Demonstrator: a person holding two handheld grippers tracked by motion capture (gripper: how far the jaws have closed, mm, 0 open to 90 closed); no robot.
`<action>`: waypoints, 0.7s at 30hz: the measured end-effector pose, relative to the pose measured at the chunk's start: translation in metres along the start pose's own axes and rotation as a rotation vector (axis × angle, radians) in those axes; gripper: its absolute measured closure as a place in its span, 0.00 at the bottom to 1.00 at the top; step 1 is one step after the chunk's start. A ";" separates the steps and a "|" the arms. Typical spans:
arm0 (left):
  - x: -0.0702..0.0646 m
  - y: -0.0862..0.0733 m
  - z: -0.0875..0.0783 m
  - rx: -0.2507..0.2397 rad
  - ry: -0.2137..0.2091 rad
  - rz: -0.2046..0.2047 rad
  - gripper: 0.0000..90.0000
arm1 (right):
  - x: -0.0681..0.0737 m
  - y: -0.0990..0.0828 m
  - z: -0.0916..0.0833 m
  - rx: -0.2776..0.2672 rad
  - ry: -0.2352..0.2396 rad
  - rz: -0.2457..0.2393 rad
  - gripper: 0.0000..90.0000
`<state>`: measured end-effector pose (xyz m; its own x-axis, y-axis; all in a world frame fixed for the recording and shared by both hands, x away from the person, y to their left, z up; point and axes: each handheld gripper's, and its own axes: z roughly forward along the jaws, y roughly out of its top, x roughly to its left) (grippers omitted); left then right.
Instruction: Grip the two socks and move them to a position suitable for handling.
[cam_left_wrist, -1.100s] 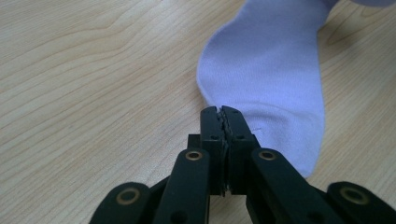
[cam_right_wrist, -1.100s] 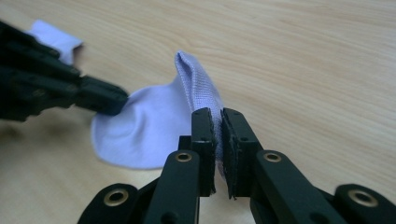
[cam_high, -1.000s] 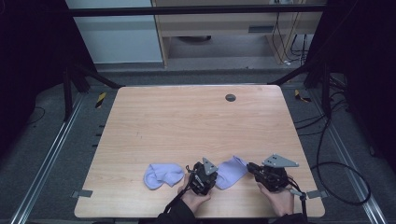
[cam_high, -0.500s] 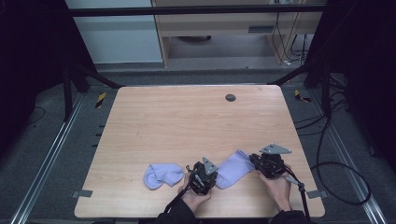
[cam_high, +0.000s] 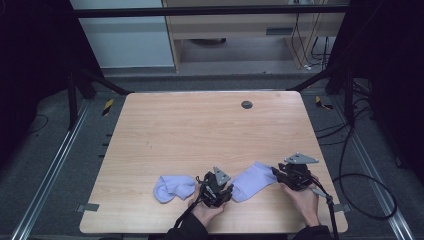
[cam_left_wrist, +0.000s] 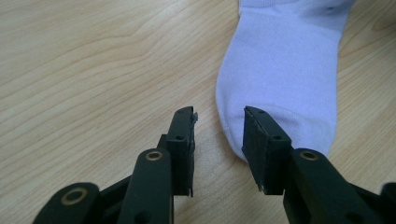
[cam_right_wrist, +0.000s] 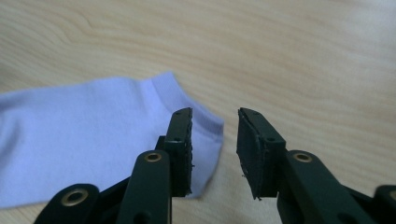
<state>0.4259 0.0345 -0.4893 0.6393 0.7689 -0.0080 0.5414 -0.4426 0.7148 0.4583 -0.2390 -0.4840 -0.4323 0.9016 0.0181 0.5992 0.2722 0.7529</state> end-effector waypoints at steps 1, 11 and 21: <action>-0.001 0.000 0.001 0.005 -0.001 0.002 0.72 | -0.001 -0.001 0.003 0.014 0.012 0.021 0.76; -0.004 -0.002 0.006 0.031 0.000 0.001 0.83 | 0.002 -0.004 0.015 0.084 0.011 -0.006 0.84; -0.003 0.002 0.006 0.004 0.002 -0.016 0.98 | 0.004 -0.003 0.010 0.082 0.029 0.010 0.97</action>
<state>0.4285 0.0287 -0.4920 0.6296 0.7767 -0.0179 0.5536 -0.4324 0.7117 0.4619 -0.2326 -0.4928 -0.4443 0.8947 0.0450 0.6563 0.2909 0.6961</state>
